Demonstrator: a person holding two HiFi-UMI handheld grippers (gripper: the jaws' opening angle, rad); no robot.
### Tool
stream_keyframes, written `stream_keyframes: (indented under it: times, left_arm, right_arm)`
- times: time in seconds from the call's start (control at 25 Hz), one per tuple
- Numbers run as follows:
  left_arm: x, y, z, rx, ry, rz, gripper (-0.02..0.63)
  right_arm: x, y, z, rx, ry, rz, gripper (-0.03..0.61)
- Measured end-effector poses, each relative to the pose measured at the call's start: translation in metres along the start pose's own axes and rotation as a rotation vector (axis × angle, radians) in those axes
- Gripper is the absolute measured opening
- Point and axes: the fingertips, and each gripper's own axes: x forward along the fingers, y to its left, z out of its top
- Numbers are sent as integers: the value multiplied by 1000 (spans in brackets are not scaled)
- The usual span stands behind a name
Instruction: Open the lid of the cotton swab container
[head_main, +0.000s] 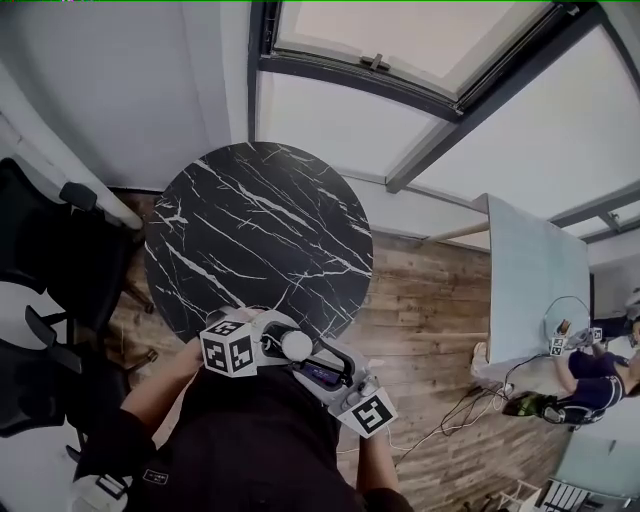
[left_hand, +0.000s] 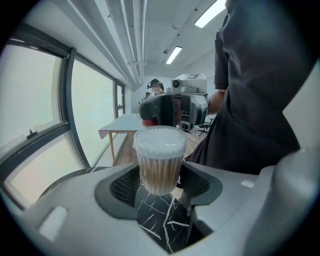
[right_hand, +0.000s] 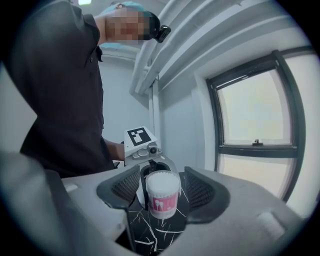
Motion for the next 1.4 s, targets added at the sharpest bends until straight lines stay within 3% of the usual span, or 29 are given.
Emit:
stream_keyframes:
  times: [0.24,0.48,0.84,1.4]
  left_arm:
    - [5,-10,1,38,9,-60,259]
    - [4,-15,3,56,9,-90,260]
    - [6,-13,10,51,-27,-98,259]
    - [5,-15,0,46,-5,-95,255]
  right_arm:
    - [8,12,-9,-91,71,122,270]
    - [16,16,-19,-162,130,147,270]
    - [19,9,-16,-125,77,168,262]
    - [25,10,-25,-72,129,207,258]
